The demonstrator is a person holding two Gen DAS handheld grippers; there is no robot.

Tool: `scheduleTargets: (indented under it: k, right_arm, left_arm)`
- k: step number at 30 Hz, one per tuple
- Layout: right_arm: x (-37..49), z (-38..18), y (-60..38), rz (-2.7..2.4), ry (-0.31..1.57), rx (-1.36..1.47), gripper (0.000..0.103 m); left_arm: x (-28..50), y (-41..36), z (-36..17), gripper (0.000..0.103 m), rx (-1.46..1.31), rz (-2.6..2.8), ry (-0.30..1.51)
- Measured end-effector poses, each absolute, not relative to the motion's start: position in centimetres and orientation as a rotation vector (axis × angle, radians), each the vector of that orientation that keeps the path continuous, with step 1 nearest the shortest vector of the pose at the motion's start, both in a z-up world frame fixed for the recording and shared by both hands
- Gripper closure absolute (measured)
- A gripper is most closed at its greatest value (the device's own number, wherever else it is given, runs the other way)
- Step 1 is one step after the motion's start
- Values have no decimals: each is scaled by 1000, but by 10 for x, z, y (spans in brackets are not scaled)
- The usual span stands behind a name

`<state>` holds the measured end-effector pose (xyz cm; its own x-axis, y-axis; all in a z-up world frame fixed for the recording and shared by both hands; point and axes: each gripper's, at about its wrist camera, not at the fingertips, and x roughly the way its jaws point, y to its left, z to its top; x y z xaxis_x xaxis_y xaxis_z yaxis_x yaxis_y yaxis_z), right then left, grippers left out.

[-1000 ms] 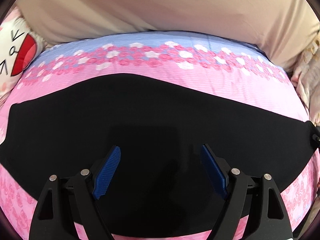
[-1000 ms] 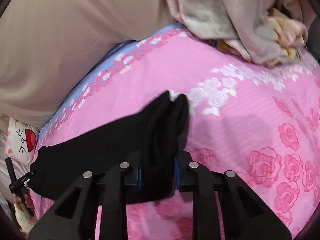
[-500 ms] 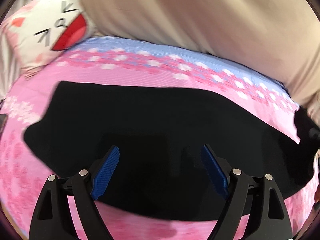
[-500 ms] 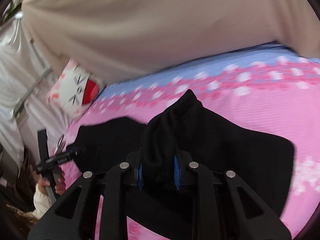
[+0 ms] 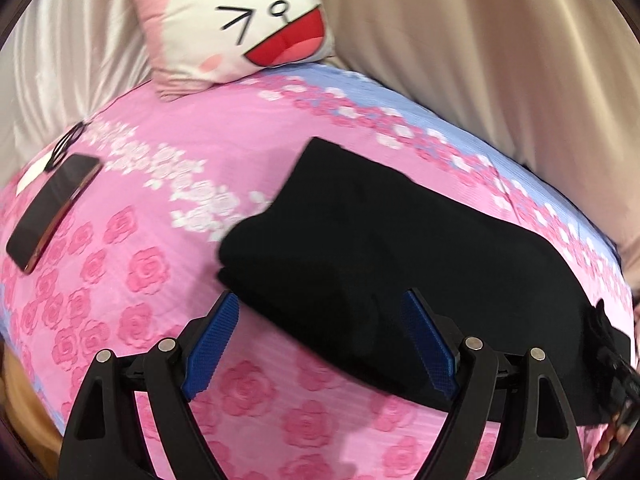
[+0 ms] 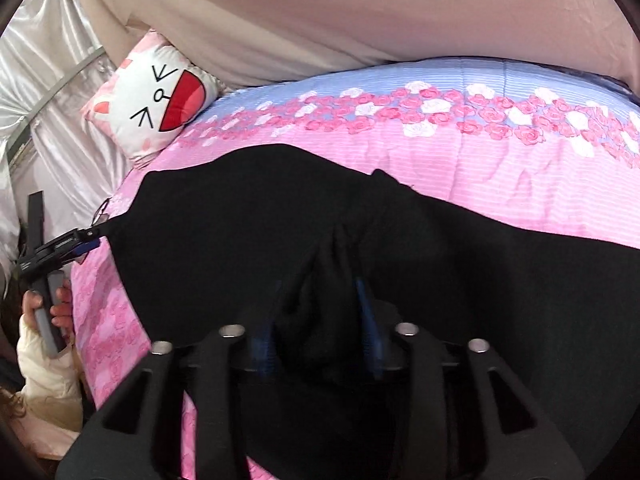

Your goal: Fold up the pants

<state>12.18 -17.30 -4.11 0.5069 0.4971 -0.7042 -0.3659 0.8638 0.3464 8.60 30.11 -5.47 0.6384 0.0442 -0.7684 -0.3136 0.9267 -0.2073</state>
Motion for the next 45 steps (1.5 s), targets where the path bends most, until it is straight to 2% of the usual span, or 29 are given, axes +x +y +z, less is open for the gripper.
scheduleTargets:
  k: [1, 2, 3, 7, 13, 22, 23, 26, 27, 29, 33, 39, 45]
  right_arm:
    - [116, -37, -173, 528, 878, 154, 42]
    - [107, -29, -172, 512, 830, 129, 29]
    - [102, -25, -171, 497, 809, 107, 24]
    - [100, -28, -170, 502, 825, 126, 25]
    - [82, -18, -197, 536, 695, 334, 24]
    - [66, -18, -228, 465, 664, 414, 22]
    - [62, -18, -236, 446, 651, 430, 20]
    - [53, -21, -259, 386, 632, 467, 20]
    - [51, -23, -269, 365, 632, 482, 20]
    - [43, -27, -290, 304, 624, 514, 19]
    - [26, -36, -339, 198, 573, 588, 18]
    - [11, -42, -405, 68, 523, 647, 17]
    - [5, -51, -437, 105, 482, 729, 17]
  left_arm:
    - [85, 306, -55, 22, -352, 212, 859]
    - [82, 311, -57, 22, -369, 215, 860]
    - [78, 318, -59, 22, -393, 219, 863]
    - [72, 335, -71, 22, -457, 257, 883]
    - [56, 362, -85, 22, -752, 238, 836]
    - [98, 358, -86, 24, -748, 265, 810]
    - [102, 357, -87, 28, -741, 267, 807]
    - [114, 354, -89, 76, -681, 331, 792]
    - [115, 354, -88, 85, -687, 323, 780]
    - [117, 351, -80, 86, -682, 307, 767]
    - [116, 304, -28, 86, -522, 213, 661]
    - [119, 171, 54, 86, -274, -50, 545]
    - [124, 44, 77, 86, -160, -295, 532]
